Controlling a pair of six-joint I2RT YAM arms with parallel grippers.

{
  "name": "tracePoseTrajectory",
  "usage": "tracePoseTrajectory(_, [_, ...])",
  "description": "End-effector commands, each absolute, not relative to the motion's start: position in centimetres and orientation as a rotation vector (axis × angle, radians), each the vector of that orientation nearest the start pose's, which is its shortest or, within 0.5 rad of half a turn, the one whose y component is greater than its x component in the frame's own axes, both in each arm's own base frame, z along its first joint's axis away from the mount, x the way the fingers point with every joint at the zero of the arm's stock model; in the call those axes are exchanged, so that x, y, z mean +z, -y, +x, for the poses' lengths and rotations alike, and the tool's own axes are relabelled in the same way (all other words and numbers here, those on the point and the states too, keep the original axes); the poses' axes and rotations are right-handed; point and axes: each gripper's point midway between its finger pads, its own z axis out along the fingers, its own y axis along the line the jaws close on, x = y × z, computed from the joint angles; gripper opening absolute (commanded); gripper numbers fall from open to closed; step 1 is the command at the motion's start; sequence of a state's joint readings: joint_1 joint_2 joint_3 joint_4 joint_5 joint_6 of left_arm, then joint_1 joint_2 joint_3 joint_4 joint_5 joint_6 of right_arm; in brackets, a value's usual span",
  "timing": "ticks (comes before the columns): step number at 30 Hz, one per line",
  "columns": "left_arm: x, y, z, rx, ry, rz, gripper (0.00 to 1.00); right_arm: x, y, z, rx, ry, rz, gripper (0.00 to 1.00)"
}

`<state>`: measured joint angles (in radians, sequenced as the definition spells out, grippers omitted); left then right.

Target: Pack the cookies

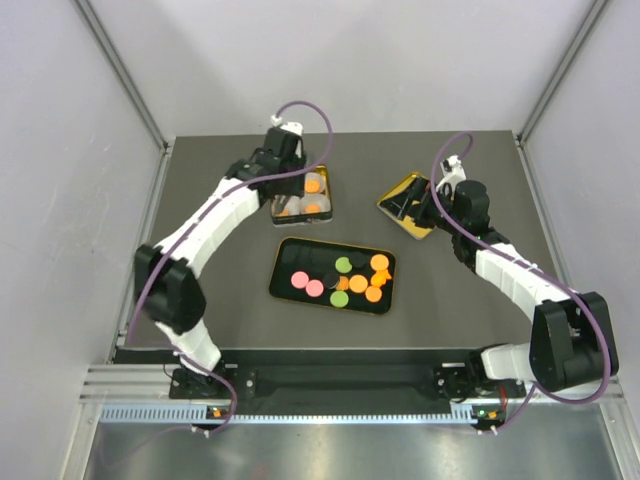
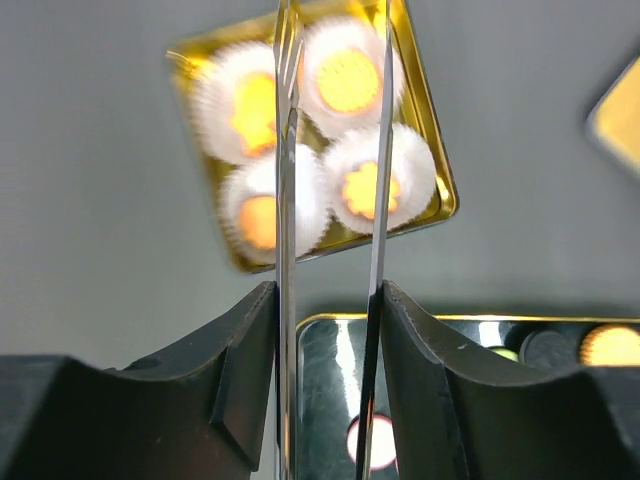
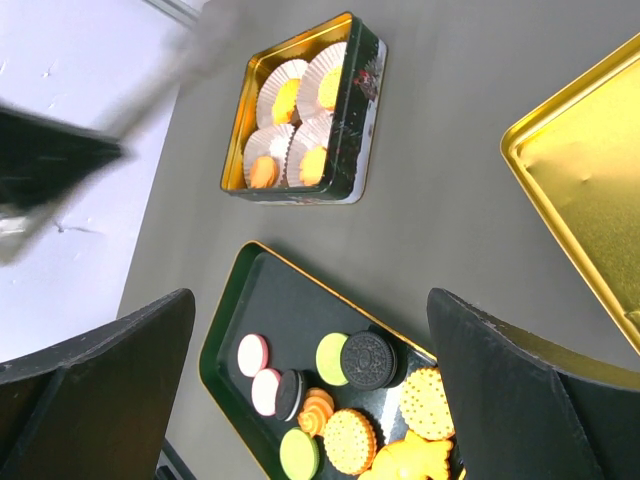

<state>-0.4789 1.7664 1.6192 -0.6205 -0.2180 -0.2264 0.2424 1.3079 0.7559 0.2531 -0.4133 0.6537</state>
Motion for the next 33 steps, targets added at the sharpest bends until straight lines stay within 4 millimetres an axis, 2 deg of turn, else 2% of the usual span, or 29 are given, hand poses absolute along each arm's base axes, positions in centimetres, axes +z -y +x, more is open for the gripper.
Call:
tracePoseTrajectory(1, [28.7,14.4,42.5,-0.079,-2.063,-0.064,0.49,22.6,-19.4,36.7,1.002,-1.873,0.031,1.0])
tracePoseTrajectory(2, [28.6,13.1,42.5,-0.06,-2.064,-0.108,0.49,22.5,-19.4,36.6,1.007,-1.874,0.029,1.0])
tracePoseTrajectory(3, [28.1,10.2,42.9,-0.022,-2.069,-0.195,0.49,22.6,-19.4,36.6,1.01,-1.873,0.028,1.0])
tracePoseTrajectory(4, [27.0,9.1,42.6,-0.045,-2.09,-0.25,0.49,22.7,-19.5,36.5,1.015,-1.872,0.028,1.0])
tracePoseTrajectory(5, [26.2,6.4,43.0,-0.023,-2.092,-0.328,0.5,22.9,-19.4,36.4,1.013,-1.865,0.026,1.0])
tracePoseTrajectory(6, [25.2,5.2,43.1,-0.023,-2.099,-0.379,0.5,22.9,-19.4,36.3,1.014,-1.864,0.024,1.0])
tracePoseTrajectory(7, [22.6,3.9,42.8,0.006,-2.143,-0.418,0.5,23.2,-19.3,36.2,1.015,-1.858,0.025,1.0])
tracePoseTrajectory(8, [21.7,2.0,43.3,0.003,-2.138,-0.474,0.5,23.2,-19.3,36.1,1.014,-1.858,0.026,1.0])
tracePoseTrajectory(9, [20.3,1.3,43.3,-0.017,-2.153,-0.527,0.5,23.4,-19.3,36.0,1.016,-1.852,0.021,1.0])
tracePoseTrajectory(10, [18.0,1.1,43.6,-0.049,-2.18,-0.548,0.5,23.6,-19.3,35.9,1.017,-1.849,0.02,1.0])
tracePoseTrajectory(11, [16.8,-0.3,43.6,-0.036,-2.185,-0.601,0.5,23.5,-19.2,35.9,1.014,-1.85,0.023,1.0])
tracePoseTrajectory(12, [15.9,-0.7,43.8,-0.046,-2.184,-0.65,0.5,23.6,-19.3,35.9,1.015,-1.847,0.021,1.0])
tracePoseTrajectory(13, [14.0,-0.9,43.9,-0.047,-2.213,-0.675,0.5,23.6,-19.3,35.8,1.016,-1.847,0.018,1.0])
tracePoseTrajectory(14, [13.3,-0.7,44.1,-0.06,-2.219,-0.682,0.5,23.6,-19.3,35.8,1.016,-1.85,0.021,1.0])
tracePoseTrajectory(15, [12.7,-1.8,44.3,-0.049,-2.216,-0.725,0.5,23.6,-19.2,35.8,1.012,-1.851,0.018,1.0])
tracePoseTrajectory(20, [9.4,-2.6,44.5,0.017,-2.274,-0.758,0.52,23.7,-18.5,35.8,0.959,-1.85,0.035,1.0])
tracePoseTrajectory(24, [7.1,-3.3,43.5,0.06,-2.322,-0.791,0.66,23.6,-18.2,35.8,0.939,-1.856,0.04,1.0])
tracePoseTrajectory(25, [6.3,-3.4,43.1,0.067,-2.34,-0.797,0.72,23.6,-18.2,35.9,0.936,-1.857,0.039,1.0])
tracePoseTrajectory(29, [4.8,-3.4,42.5,0.077,-2.37,-0.813,0.83,23.4,-18.3,35.9,0.936,-1.865,0.038,1.0])
tracePoseTrajectory(33, [4.2,-3.4,42.1,0.078,-2.383,-0.822,0.87,23.4,-18.2,35.9,0.93,-1.865,0.039,1.0])
